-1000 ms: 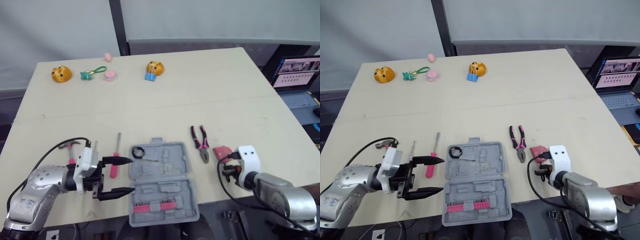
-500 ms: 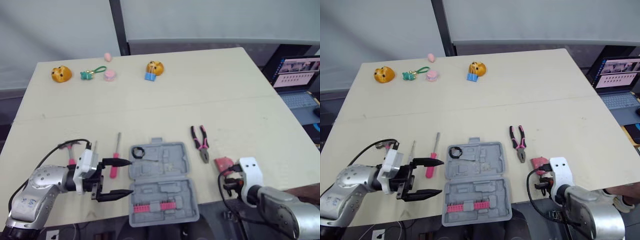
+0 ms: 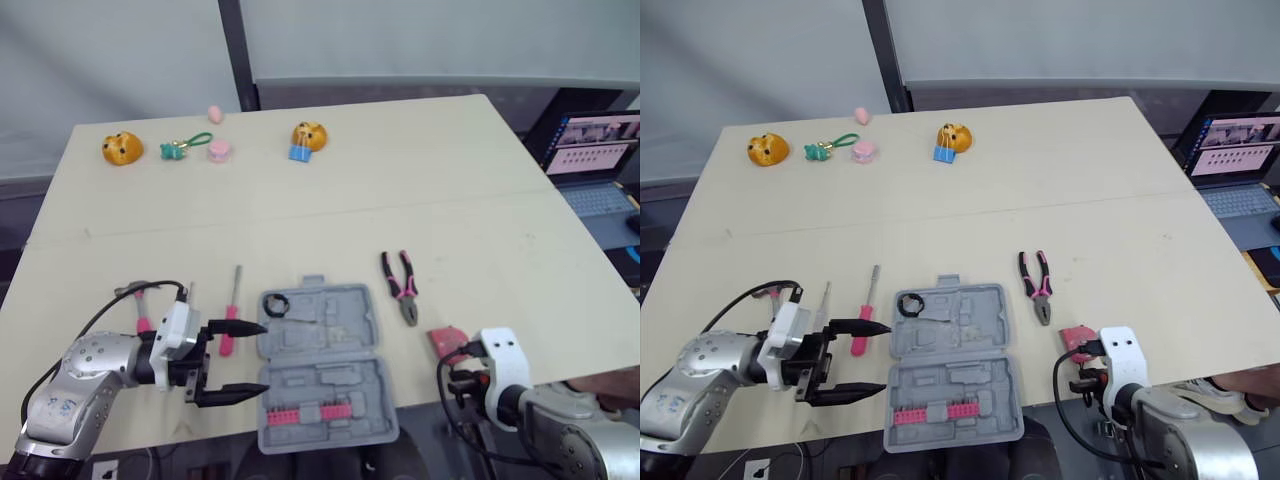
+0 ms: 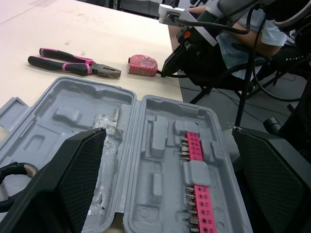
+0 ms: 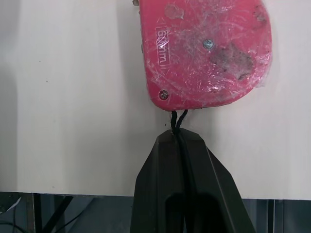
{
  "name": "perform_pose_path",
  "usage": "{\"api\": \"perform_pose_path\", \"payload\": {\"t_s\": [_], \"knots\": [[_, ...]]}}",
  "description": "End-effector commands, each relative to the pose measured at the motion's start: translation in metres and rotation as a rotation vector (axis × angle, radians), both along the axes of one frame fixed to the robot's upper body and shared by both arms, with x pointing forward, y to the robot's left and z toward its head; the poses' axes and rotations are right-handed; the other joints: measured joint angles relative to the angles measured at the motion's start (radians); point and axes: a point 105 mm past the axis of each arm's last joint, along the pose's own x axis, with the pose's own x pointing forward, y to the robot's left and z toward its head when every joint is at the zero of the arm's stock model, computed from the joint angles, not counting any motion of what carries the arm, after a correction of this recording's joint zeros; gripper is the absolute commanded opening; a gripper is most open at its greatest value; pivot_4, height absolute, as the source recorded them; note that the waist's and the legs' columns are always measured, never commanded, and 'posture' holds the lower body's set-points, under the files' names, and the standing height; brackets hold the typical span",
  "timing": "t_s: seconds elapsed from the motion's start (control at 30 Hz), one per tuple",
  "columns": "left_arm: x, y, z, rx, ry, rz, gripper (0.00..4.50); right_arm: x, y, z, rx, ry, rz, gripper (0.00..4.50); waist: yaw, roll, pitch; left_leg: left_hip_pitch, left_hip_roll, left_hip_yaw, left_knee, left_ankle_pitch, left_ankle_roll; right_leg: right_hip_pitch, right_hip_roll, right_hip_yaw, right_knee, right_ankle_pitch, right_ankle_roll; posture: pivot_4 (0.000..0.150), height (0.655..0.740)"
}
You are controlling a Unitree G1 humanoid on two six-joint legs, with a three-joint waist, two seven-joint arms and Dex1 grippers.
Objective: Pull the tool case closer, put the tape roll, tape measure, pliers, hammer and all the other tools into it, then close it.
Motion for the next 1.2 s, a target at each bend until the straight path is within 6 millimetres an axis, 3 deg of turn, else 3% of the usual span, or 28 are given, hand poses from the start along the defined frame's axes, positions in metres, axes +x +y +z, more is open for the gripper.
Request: {"api": "perform_pose_path", "payload": {"t_s": [0.03, 0.3, 0.43, 0.63, 0.8, 1.0, 1.2], "knots": [[-0.002, -0.001, 0.001, -0.005, -0.016, -0.012, 4.50, -0.002, 0.001, 0.004, -0.008, -0.013, -0.003, 0.02, 0.000, 0.000, 0.000, 0.000, 0.000, 0.000, 0.000, 0.000, 0.000, 0.000, 0.000, 0.000, 0.000, 0.000, 0.000, 0.150, 0.7400], [-0.002, -0.001, 0.001, -0.007, -0.013, -0.011, 4.50, 0.000, 0.002, 0.005, 0.003, -0.014, 0.000, 0.02, 0.000, 0.000, 0.000, 0.000, 0.000, 0.000, 0.000, 0.000, 0.000, 0.000, 0.000, 0.000, 0.000, 0.000, 0.000, 0.150, 0.7400], [-0.002, 0.000, 0.002, -0.008, -0.016, -0.010, 4.50, -0.003, -0.002, 0.015, -0.001, -0.013, 0.015, 1.32, 0.000, 0.000, 0.000, 0.000, 0.000, 0.000, 0.000, 0.000, 0.000, 0.000, 0.000, 0.000, 0.000, 0.000, 0.000, 0.150, 0.7400], [-0.003, 0.008, 0.006, 0.003, -0.014, -0.017, 4.50, -0.011, -0.016, 0.056, -0.005, -0.064, 0.149, 4.32, 0.002, 0.003, 0.002, -0.001, 0.000, 0.000, 0.000, 0.000, 0.001, 0.000, 0.000, 0.000, -0.001, 0.000, 0.000, 0.150, 0.7400], [-0.003, 0.007, 0.006, -0.001, -0.012, -0.038, 4.50, -0.023, -0.023, 0.092, 0.016, -0.063, 0.408, 4.42, 0.007, 0.005, 0.004, -0.001, 0.000, 0.001, 0.000, -0.001, 0.002, 0.001, 0.000, 0.000, -0.002, 0.001, 0.001, 0.150, 0.7400], [0.002, 0.003, 0.006, -0.009, -0.025, -0.042, 4.50, -0.015, -0.047, 0.094, -0.062, -0.082, 0.633, 4.42, 0.022, 0.003, 0.004, -0.001, 0.000, 0.010, 0.001, -0.002, 0.003, 0.001, 0.001, 0.001, -0.003, 0.001, 0.003, 0.150, 0.7400], [0.001, 0.004, 0.006, -0.009, -0.031, -0.031, 4.50, -0.005, -0.053, 0.097, -0.115, -0.127, 0.833, 4.42, 0.022, 0.002, 0.005, 0.000, 0.000, 0.011, 0.002, -0.002, 0.003, 0.002, 0.001, 0.003, -0.003, 0.002, 0.004, 0.150, 0.7400]]}}
